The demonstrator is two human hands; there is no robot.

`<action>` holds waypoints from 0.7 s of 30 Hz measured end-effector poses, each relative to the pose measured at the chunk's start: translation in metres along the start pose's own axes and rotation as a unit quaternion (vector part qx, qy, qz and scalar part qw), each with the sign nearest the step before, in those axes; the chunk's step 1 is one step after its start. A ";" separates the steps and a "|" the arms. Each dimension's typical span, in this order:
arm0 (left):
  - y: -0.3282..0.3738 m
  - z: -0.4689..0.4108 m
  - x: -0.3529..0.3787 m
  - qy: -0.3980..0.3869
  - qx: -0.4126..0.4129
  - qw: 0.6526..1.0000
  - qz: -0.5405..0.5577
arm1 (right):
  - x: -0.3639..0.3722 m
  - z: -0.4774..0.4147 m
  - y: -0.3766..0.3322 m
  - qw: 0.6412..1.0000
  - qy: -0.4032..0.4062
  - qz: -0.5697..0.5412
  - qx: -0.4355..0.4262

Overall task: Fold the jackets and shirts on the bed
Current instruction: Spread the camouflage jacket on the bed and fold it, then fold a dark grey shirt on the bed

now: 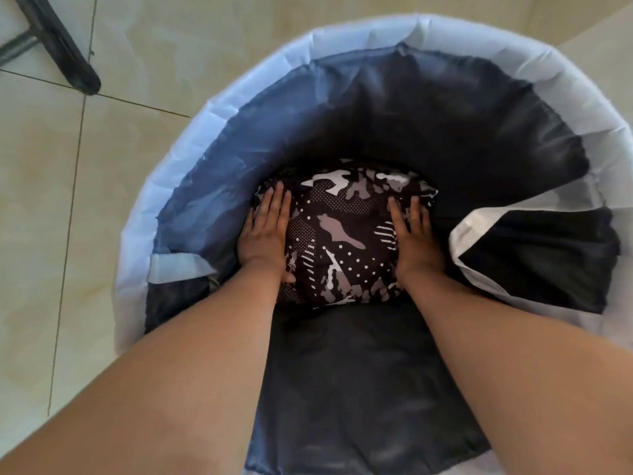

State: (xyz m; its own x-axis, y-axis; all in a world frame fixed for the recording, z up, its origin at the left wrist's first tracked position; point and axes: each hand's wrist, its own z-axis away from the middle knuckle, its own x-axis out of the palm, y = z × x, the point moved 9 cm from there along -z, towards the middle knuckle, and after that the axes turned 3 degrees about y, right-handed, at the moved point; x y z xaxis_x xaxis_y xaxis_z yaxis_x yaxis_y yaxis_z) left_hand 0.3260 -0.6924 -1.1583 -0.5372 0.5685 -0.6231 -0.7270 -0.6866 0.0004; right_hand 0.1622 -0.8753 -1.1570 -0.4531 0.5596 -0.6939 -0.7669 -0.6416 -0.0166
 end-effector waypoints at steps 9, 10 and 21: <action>0.008 0.031 -0.022 0.048 -0.016 0.995 0.088 | -0.015 0.029 -0.004 0.982 0.024 -0.179 0.050; 0.003 0.050 -0.033 0.073 -0.045 0.985 0.148 | -0.027 0.048 -0.005 0.971 0.043 -0.223 0.075; -0.043 0.313 -0.228 0.140 -0.115 0.845 0.502 | -0.286 0.289 -0.113 0.937 0.092 -0.333 -0.054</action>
State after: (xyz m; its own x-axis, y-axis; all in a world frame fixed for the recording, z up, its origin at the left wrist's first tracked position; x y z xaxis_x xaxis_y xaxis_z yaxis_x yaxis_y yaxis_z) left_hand 0.3461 -0.6503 -0.7714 -0.6882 -0.4615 -0.5599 0.1556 -0.8476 0.5074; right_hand 0.2473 -0.8111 -0.7486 0.2027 0.7608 -0.6165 -0.7968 -0.2378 -0.5555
